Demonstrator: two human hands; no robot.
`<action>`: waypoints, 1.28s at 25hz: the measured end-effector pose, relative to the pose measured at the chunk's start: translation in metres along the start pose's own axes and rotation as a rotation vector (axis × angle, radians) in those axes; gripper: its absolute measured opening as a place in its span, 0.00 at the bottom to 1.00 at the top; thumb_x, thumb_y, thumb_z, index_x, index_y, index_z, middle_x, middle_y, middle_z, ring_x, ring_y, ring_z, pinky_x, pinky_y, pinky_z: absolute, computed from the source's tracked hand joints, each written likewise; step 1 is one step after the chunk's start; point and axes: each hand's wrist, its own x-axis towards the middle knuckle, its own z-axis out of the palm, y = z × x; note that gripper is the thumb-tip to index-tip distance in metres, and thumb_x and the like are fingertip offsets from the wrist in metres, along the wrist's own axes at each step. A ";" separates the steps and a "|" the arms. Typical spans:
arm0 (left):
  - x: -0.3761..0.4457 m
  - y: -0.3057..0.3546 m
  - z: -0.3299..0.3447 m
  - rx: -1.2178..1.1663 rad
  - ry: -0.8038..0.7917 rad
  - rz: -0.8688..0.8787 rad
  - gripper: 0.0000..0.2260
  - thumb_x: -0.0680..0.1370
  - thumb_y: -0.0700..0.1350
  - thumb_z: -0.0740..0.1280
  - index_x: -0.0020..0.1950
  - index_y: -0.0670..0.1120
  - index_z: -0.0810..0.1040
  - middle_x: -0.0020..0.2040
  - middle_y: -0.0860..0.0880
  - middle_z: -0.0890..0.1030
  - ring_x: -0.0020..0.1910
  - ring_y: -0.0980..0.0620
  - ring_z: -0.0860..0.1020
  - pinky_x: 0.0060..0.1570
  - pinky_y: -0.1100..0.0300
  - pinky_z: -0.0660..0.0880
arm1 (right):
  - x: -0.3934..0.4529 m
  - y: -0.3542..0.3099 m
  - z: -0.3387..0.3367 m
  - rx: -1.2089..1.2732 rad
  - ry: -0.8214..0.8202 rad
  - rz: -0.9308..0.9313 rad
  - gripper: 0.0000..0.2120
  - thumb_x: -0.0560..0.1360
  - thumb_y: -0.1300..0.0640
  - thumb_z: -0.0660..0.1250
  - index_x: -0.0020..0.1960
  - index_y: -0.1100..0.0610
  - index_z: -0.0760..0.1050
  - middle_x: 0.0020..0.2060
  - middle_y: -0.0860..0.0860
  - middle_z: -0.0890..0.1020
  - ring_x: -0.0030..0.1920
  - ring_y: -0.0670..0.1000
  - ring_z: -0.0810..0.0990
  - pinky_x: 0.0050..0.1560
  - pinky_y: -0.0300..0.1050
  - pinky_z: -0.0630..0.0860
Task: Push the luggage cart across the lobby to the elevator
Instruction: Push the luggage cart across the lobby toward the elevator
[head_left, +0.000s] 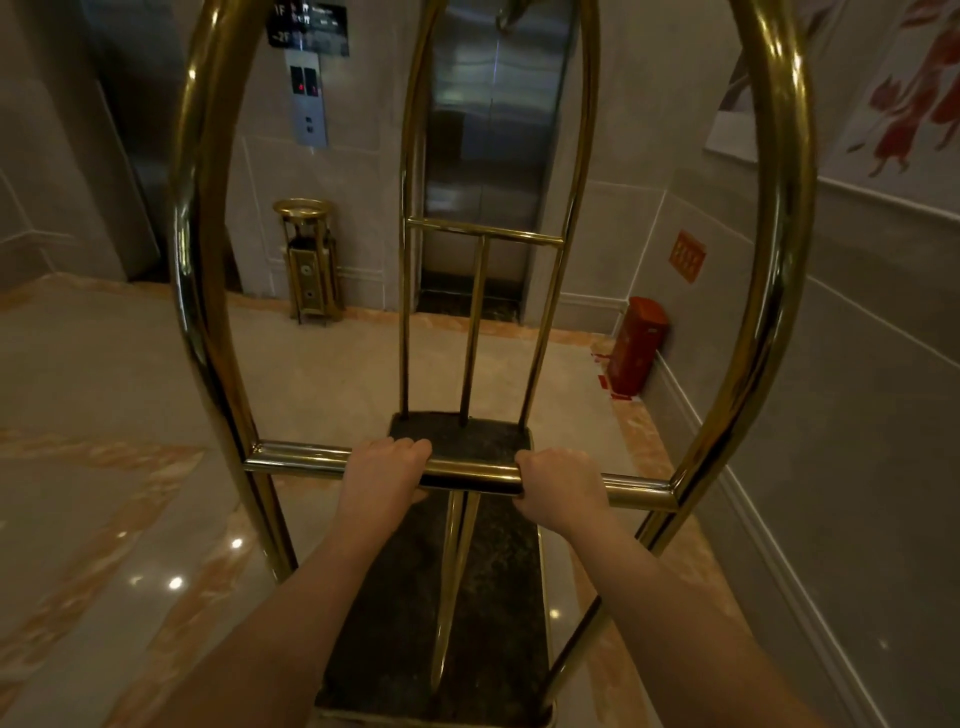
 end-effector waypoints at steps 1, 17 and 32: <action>0.009 -0.002 0.002 0.005 -0.007 -0.002 0.12 0.70 0.50 0.74 0.48 0.51 0.74 0.43 0.51 0.80 0.41 0.51 0.77 0.43 0.56 0.71 | 0.009 0.004 0.002 0.004 0.005 -0.001 0.11 0.77 0.47 0.66 0.55 0.51 0.75 0.40 0.48 0.79 0.39 0.50 0.78 0.42 0.46 0.78; 0.195 -0.045 0.042 -0.024 -0.131 0.024 0.12 0.74 0.52 0.69 0.53 0.51 0.72 0.47 0.51 0.79 0.46 0.50 0.77 0.44 0.55 0.69 | 0.185 0.069 0.027 0.031 -0.039 0.046 0.12 0.76 0.49 0.68 0.57 0.50 0.74 0.42 0.48 0.78 0.41 0.50 0.77 0.41 0.44 0.71; 0.341 -0.087 0.099 -0.083 -0.040 0.078 0.13 0.73 0.51 0.71 0.53 0.52 0.73 0.45 0.51 0.79 0.45 0.51 0.78 0.47 0.53 0.71 | 0.334 0.122 0.054 0.041 -0.040 0.077 0.11 0.75 0.48 0.67 0.56 0.49 0.75 0.41 0.46 0.79 0.39 0.48 0.77 0.41 0.45 0.75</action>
